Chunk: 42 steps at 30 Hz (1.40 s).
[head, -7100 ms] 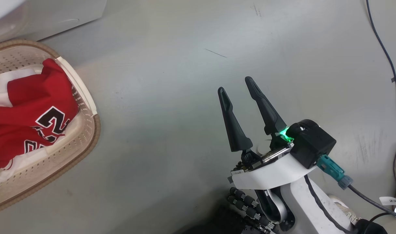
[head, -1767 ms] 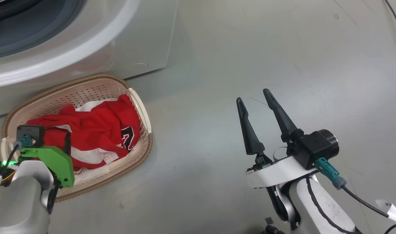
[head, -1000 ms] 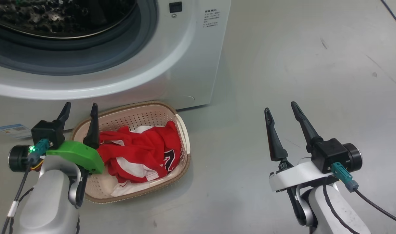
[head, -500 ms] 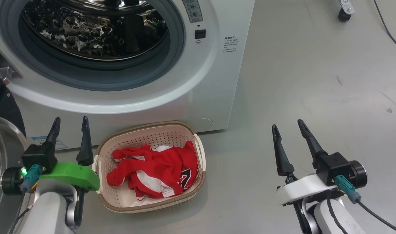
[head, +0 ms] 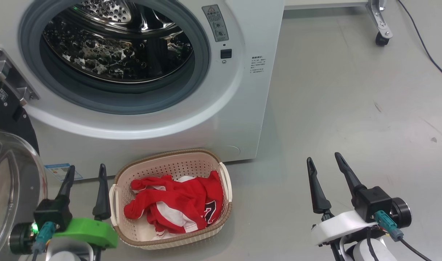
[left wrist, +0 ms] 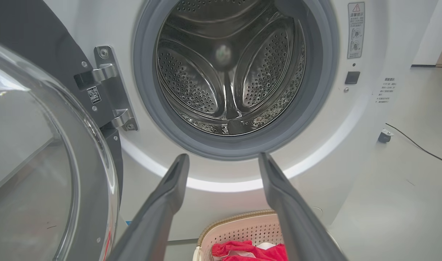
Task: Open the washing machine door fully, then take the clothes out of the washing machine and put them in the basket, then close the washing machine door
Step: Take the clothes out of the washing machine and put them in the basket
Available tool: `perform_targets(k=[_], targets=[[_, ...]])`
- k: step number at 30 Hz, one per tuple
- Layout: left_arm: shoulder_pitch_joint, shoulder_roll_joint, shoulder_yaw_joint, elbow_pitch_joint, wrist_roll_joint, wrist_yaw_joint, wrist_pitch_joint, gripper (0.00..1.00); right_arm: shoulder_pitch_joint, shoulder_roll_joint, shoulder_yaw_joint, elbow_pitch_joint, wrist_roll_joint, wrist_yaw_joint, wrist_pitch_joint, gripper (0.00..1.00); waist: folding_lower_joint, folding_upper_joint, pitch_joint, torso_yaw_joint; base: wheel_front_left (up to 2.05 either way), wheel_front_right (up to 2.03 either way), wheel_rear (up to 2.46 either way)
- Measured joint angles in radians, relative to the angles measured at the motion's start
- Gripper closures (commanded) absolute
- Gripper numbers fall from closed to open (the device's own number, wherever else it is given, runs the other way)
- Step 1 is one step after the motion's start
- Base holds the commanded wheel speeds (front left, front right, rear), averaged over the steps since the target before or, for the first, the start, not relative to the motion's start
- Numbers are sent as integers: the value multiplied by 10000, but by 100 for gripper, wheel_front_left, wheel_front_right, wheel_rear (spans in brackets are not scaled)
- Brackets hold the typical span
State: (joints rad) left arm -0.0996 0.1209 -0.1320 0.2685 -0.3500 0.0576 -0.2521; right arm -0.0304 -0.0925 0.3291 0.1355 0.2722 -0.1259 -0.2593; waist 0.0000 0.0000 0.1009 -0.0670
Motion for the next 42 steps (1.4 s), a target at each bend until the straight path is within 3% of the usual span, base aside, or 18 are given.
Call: perform_targets(k=[17,42], targets=[[1324,12,-136,-1185,261,268,148,0,415,-17,-84,-102,0,0,0,0,0,0,-340,79,0,0,0],[1901,159,-146,-2359,642,430,754,0,450,-13,-84,-180,0,2,0,0,0,0,-275,109,0,1,0]])
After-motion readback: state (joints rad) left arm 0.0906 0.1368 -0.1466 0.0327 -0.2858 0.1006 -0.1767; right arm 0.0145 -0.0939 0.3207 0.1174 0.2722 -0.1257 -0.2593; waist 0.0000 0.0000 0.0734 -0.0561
